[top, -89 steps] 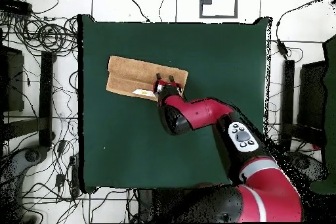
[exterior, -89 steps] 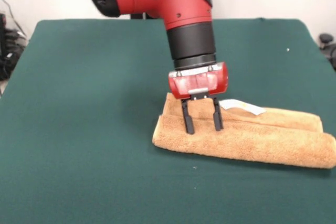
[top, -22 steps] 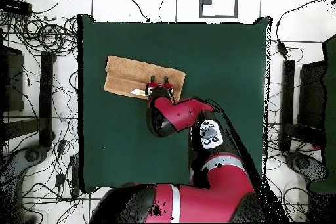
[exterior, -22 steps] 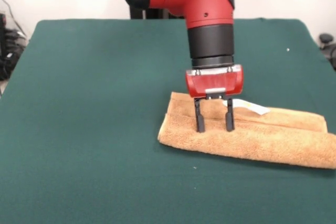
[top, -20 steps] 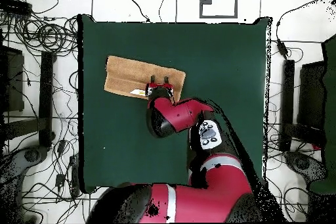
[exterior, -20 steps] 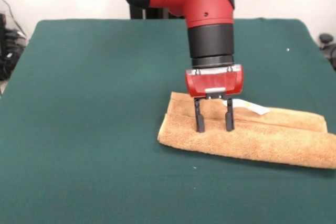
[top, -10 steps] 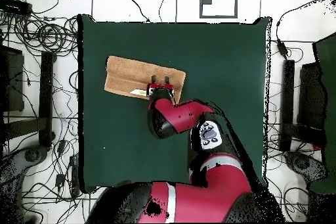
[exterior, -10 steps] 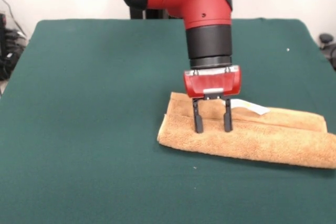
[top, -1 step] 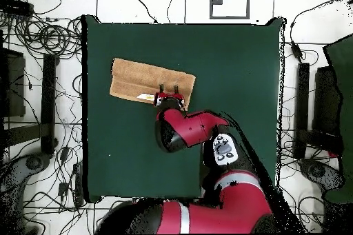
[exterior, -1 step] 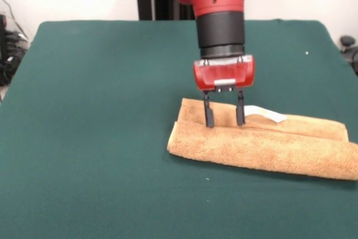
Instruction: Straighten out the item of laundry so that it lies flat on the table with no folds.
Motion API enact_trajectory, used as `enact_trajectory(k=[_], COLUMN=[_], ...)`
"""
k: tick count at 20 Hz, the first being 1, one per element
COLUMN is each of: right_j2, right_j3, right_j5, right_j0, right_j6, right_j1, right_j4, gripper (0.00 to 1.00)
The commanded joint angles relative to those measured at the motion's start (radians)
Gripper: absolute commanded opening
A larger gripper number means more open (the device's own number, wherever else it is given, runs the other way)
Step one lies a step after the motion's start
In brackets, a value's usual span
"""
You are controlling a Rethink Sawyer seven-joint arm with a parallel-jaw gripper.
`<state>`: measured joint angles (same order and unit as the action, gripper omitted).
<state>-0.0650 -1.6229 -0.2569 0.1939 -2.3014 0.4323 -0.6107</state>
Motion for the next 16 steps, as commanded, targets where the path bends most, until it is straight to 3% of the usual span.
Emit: enact_trajectory(k=[1,5,11,16], right_j2=[-0.111,-0.111,-0.073,-0.029], right_j3=[-0.198,-0.201,-0.084,-0.026], right_j5=[0.128,0.120,-0.004,-0.083], right_j0=[-0.020,-0.015,-0.041,-0.078], right_j6=[-0.126,-0.114,-0.096,-0.096], right_j1=[0.050,0.047,-0.117,-0.196], right_j4=[0.048,0.047,0.034,0.065], gripper=[1.00,1.00,1.00,1.00])
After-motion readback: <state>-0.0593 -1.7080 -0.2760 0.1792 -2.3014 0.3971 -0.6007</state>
